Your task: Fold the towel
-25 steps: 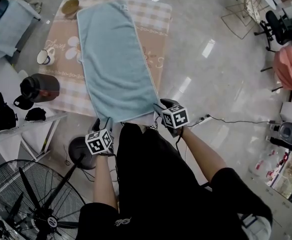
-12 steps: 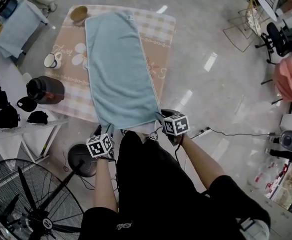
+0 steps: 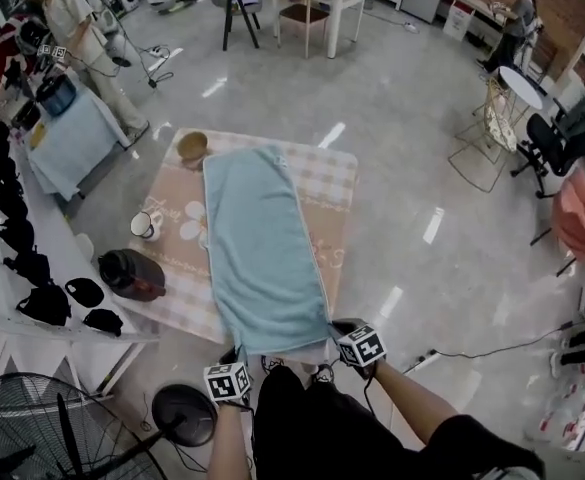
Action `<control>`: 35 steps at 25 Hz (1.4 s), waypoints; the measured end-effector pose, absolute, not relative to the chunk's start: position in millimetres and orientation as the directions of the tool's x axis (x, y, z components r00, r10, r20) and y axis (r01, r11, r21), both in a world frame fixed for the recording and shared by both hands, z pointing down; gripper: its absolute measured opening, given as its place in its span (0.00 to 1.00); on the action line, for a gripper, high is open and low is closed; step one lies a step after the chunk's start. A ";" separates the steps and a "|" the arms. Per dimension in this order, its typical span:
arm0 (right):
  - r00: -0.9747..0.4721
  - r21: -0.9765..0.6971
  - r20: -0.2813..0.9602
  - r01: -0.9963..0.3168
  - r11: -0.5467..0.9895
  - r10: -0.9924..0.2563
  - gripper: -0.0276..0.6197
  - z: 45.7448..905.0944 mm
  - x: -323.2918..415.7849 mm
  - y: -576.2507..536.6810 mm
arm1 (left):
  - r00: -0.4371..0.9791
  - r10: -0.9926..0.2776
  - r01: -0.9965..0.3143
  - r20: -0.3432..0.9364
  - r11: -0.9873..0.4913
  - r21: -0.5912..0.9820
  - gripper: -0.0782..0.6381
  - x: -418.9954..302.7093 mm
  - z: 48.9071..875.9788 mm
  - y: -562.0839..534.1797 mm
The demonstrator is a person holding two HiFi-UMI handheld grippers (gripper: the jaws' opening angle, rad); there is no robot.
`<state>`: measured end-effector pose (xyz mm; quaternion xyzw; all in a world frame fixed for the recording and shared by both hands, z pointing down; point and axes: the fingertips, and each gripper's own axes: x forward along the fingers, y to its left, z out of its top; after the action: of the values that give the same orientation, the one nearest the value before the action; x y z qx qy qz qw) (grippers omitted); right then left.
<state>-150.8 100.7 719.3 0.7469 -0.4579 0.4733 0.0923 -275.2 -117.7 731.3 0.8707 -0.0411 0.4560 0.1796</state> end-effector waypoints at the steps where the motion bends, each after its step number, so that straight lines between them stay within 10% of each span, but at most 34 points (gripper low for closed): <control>1: 0.136 -0.287 0.790 -0.780 -0.556 -0.597 0.06 715.8 -150.8 101.5 | 0.586 0.089 -0.231 0.805 -0.934 0.272 0.16 -275.5 728.3 -116.1; 35: 0.228 -0.240 0.616 -0.857 -0.456 -0.754 0.06 621.0 -135.6 122.2 | 0.753 -0.012 -0.266 0.658 -0.920 0.288 0.16 -265.2 626.1 -90.7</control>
<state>-135.6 122.2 621.0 0.7800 -0.5163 0.3455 0.0750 -265.2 -90.7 626.1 0.9178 -0.0757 0.3430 0.1853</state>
